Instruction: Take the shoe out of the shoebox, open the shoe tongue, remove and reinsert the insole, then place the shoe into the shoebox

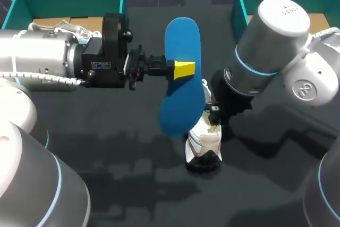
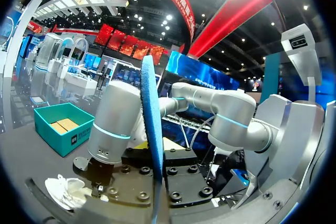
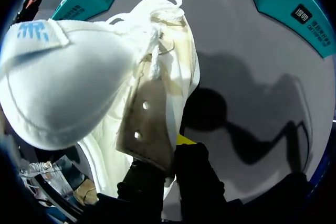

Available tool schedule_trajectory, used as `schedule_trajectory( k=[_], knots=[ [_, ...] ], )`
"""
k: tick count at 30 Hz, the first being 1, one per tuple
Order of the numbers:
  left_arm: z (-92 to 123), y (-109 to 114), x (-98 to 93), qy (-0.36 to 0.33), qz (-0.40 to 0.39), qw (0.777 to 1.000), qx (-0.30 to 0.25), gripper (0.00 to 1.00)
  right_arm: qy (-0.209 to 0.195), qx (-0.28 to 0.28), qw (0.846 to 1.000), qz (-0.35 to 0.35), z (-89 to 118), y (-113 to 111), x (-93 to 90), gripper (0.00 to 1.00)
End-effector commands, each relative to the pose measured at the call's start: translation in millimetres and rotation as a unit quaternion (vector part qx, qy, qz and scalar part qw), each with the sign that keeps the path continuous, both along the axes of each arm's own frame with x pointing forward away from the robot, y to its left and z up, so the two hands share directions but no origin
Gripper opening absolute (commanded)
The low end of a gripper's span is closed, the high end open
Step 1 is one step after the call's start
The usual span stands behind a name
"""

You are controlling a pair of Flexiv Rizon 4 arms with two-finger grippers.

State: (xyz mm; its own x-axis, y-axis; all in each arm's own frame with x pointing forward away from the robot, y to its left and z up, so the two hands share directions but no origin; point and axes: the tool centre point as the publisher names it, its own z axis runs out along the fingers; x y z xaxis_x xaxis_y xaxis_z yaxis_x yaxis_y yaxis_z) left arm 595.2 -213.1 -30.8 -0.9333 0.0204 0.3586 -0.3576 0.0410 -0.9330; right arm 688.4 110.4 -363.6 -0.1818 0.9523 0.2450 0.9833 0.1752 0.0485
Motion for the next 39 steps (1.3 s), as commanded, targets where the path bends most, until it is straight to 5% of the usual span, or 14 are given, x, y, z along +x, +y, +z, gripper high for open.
schedule_trajectory(
  k=[1, 20, 21, 23, 24, 25, 35, 39],
  knots=[
    [-1, -4, 1.4, 0.0, 0.0, 1.0, -0.001, 0.0, 0.002, 0.005, 1.0, -0.004, -11, 4, 2.5, 0.0],
    [-1, -4, 1.4, 0.0, 0.0, 1.0, -0.001, 0.0, 0.013, 0.014, 0.999, -0.035, -35, 6, -1.1, 0.0],
    [-1, -4, 1.4, 0.0, 0.0, 1.0, -0.001, 0.0, 0.015, 0.015, 0.999, -0.035, -35, 6, -1.1, 0.08],
    [-1, -4, 1.4, 0.0, 0.0, 1.0, -0.001, 0.0, 0.016, 0.016, 0.999, -0.036, -35, 7, -1.7, 0.42],
    [-1, -4, 1.4, 0.0, 0.0, 1.0, -0.001, 0.0, 0.016, 0.017, 0.999, -0.037, -33, 7, -2.3, 0.82],
    [-1, -4, 1.4, 0.0, 0.0, 1.0, -0.001, 0.0, 0.017, 0.017, 0.999, -0.04, -29, 7, -2.8, 1.0],
    [-1, -4, 1.4, 0.0, 0.0, 1.0, -0.001, 0.0, 0.046, 0.052, 0.995, -0.071, 22, -3, -8.7, 1.0],
    [-1, -4, 1.4, 0.0, 0.0, 1.0, -0.001, 0.0, 0.08, 0.163, 0.982, -0.051, 42, -18, -7.7, 1.0]
  ],
)
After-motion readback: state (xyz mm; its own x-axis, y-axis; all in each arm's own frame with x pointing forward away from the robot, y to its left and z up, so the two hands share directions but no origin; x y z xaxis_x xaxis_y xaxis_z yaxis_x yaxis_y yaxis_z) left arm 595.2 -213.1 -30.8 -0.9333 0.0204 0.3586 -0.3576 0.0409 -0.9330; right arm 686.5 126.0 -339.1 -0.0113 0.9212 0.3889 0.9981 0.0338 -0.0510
